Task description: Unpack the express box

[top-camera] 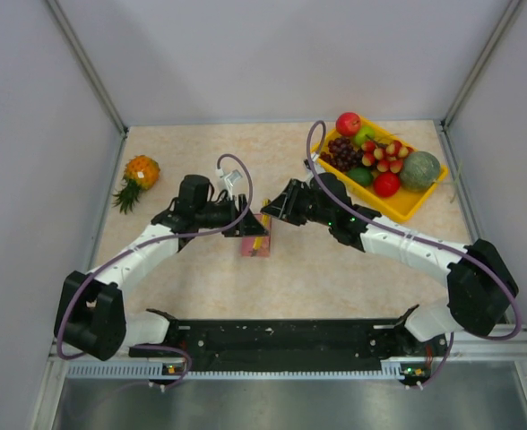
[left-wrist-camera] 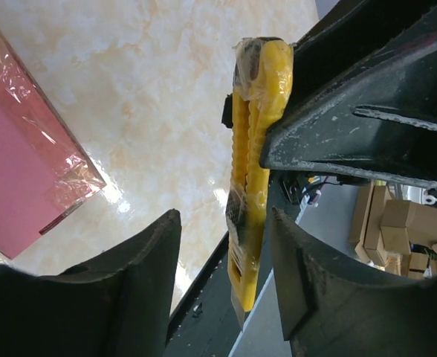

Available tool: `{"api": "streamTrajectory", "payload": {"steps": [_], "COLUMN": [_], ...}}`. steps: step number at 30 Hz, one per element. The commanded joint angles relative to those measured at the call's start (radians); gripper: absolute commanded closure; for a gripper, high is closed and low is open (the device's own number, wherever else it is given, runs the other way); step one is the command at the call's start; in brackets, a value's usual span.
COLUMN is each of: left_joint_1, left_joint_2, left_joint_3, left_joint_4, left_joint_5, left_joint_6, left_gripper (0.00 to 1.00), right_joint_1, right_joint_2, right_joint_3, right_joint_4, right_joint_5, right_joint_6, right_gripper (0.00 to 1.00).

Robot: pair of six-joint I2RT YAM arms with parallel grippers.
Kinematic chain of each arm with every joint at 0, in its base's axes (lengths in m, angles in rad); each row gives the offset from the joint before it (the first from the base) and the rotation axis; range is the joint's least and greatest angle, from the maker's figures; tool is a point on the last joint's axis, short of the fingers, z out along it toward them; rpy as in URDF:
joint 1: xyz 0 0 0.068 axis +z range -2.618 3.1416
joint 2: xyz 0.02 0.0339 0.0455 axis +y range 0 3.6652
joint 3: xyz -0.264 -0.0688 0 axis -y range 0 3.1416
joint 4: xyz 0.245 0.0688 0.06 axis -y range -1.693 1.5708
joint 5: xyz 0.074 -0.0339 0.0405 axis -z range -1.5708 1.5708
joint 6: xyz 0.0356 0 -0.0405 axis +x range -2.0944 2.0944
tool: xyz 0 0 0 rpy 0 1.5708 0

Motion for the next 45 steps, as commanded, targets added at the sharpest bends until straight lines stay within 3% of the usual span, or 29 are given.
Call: {"api": "streamTrajectory", "payload": {"steps": [1,12,14,15,21,27,30,35,36,39,42,45], "left_joint_1": [-0.016,-0.045,-0.051,-0.054,-0.063,-0.066,-0.068,-0.068,-0.068,-0.066,-0.065,-0.059], "left_joint_2": [-0.021,-0.063,-0.073,-0.075,-0.089,-0.112,-0.116,-0.124,-0.124,-0.126,-0.136,-0.156], "left_joint_3": [0.019,0.054,0.067,0.074,0.108,0.116,0.126,0.145,0.152,0.179,0.195,0.215], "left_joint_4": [0.017,-0.023,-0.042,-0.052,-0.094,-0.101,-0.115,-0.134,-0.14,-0.181,-0.197,-0.221], "left_joint_5": [-0.041,-0.105,-0.128,-0.133,-0.163,-0.183,-0.188,-0.21,-0.211,-0.21,-0.188,-0.151], "left_joint_6": [0.053,0.136,0.145,0.159,0.173,0.169,0.173,0.16,0.156,0.139,0.12,0.102], "left_gripper": [0.48,0.86,0.94,0.95,1.0,1.0,1.0,1.0,1.0,0.97,0.85,0.62], "right_joint_1": [-0.004,0.002,0.008,0.016,0.062,0.084,0.094,0.107,0.107,0.105,0.107,0.105], "right_joint_2": [-0.035,-0.038,-0.036,-0.024,0.025,0.083,0.114,0.146,0.145,0.128,0.097,0.07], "right_joint_3": [0.042,0.086,0.095,0.108,0.226,0.281,0.325,0.35,0.35,0.347,0.345,0.345], "right_joint_4": [0.06,-0.021,-0.028,-0.041,-0.136,-0.197,-0.237,-0.262,-0.26,-0.257,-0.24,-0.219], "right_joint_5": [-0.022,0.016,0.025,0.027,0.088,0.116,0.129,0.133,0.154,0.159,0.169,0.169], "right_joint_6": [0.005,-0.016,-0.025,-0.03,-0.084,-0.071,-0.082,-0.079,-0.079,-0.091,-0.116,-0.153], "right_gripper": [1.0,1.0,0.94,0.85,0.59,0.45,0.44,0.58,0.73,0.91,0.96,0.97]}}
